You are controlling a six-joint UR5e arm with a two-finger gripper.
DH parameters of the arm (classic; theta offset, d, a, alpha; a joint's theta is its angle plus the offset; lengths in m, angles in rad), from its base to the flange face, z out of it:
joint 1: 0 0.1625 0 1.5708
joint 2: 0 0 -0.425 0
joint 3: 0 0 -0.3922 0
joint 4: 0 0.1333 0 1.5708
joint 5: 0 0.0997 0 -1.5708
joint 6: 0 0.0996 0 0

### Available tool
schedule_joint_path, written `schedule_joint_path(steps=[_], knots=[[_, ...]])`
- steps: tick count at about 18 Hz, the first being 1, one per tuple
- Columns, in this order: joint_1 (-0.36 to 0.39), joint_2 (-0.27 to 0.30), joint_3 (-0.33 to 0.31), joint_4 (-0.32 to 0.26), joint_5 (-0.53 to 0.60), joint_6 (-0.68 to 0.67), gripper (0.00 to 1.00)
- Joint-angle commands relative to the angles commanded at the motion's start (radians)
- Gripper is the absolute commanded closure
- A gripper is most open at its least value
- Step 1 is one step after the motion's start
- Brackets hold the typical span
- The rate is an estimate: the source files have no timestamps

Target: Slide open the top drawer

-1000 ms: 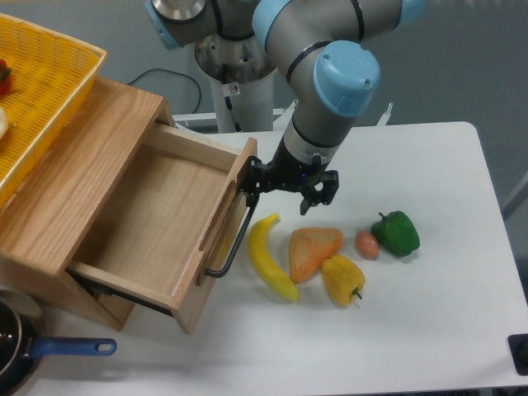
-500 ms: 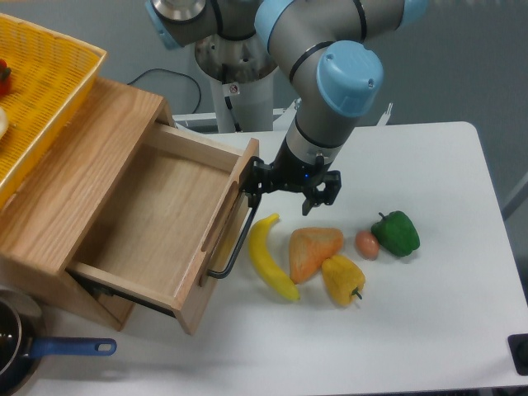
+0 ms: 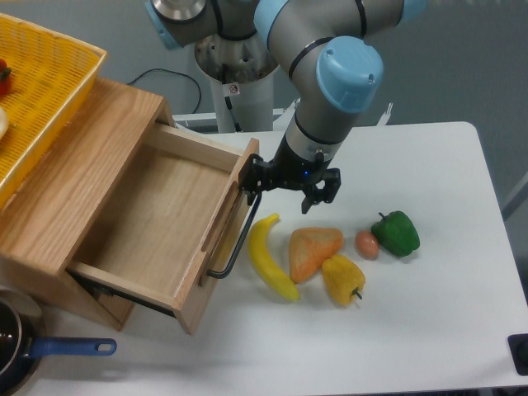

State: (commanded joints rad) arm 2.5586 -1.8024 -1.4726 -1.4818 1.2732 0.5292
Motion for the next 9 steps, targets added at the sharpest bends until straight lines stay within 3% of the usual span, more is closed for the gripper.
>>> schedule_joint_path(steps=[9], knots=[[0.054,0.034,-0.005,-0.012,-0.006,0.118,0.00]])
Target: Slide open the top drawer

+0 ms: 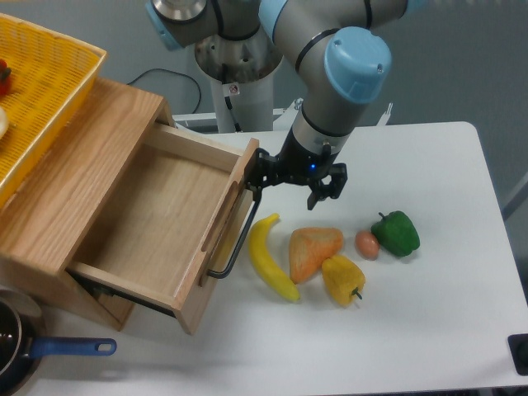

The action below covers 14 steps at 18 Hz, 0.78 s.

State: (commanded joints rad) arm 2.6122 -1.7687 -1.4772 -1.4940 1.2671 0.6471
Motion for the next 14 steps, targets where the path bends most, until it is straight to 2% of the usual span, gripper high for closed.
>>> schedule_joint_path(steps=[3,7,12,14], knots=[[0.025,0.015,-0.011,-0.046,0.011,0.113,0.00],[0.035,0.040,-0.044,-0.037,0.055,0.239,0.00],[0.034,0.051,-0.046,-0.023,0.136,0.319,0.00],[0.034,0.051,-0.046,-0.012,0.169,0.391,0.00]])
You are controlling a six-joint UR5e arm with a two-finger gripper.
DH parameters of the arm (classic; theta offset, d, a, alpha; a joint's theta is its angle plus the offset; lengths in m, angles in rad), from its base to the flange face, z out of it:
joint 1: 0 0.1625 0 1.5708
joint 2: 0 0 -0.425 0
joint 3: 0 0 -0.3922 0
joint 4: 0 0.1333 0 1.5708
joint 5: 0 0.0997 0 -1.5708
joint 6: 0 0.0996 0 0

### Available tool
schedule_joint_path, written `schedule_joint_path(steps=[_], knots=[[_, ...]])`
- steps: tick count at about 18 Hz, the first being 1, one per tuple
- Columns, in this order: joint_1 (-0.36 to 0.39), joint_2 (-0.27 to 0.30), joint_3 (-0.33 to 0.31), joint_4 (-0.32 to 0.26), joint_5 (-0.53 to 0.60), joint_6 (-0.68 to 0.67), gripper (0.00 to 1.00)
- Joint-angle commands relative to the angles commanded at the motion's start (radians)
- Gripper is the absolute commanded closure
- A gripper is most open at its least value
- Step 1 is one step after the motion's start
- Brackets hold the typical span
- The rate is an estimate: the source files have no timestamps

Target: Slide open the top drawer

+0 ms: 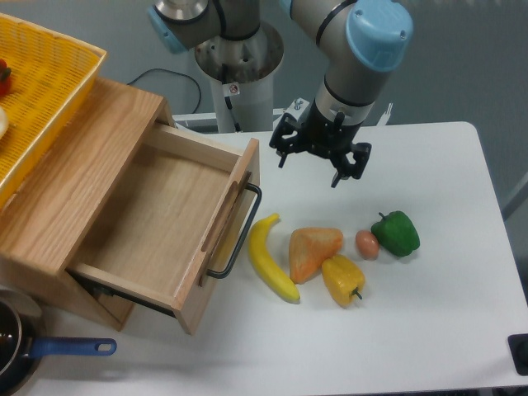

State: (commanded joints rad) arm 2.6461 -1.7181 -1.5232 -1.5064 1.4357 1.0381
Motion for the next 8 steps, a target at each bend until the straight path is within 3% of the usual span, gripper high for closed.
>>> schedule_joint_path(steps=[8], knots=[[0.025,0.000,0.000,0.000,0.009,0.079,0.00]])
